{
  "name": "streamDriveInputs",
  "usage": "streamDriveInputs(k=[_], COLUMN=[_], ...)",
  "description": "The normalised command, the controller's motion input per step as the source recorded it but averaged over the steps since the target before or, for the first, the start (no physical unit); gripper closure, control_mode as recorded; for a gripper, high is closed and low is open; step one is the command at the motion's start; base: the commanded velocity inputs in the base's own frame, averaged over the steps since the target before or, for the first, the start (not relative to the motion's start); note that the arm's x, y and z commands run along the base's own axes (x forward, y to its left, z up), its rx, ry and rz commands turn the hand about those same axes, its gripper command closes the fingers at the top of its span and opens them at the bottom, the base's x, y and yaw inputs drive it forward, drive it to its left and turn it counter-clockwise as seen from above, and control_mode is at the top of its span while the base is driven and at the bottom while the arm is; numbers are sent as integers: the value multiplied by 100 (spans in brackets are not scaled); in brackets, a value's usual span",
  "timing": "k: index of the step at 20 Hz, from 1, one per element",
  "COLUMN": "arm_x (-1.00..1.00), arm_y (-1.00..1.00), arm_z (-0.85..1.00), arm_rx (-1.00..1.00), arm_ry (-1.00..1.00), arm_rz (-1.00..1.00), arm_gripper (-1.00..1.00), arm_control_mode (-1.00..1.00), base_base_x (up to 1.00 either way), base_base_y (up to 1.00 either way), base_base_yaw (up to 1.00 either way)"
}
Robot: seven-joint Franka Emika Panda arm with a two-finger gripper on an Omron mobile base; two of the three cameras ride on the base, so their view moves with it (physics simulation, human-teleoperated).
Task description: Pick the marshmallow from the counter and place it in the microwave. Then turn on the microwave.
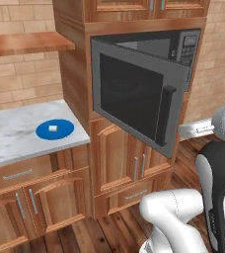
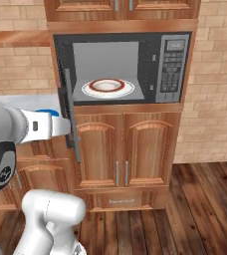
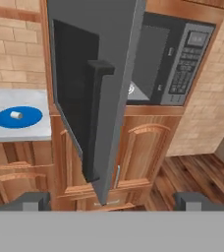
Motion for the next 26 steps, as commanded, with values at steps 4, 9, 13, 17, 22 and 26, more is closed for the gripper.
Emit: streamDriveInputs(k=[4, 9, 13, 17, 22, 26], arm_x=[0, 0, 0, 0, 0, 0], arm_y=[0, 0, 0, 0, 0, 0], arm_z=[0, 0, 0, 0, 0, 0], arm_rx=[0, 0, 0, 0, 0, 0], arm_ry=[0, 0, 0, 0, 0, 0], arm_rz=[0, 0, 0, 0, 0, 0], arm_gripper=[-100, -100, -100, -100, -100, -100], arm_control_mode=[100, 100, 100, 100, 100, 100], base_base_x=[-31, -16, -9, -12, -13, -4], base_base_y=[54, 51, 41, 30, 20, 24], base_base_yaw=[-10, -10, -7, -4, 0, 0])
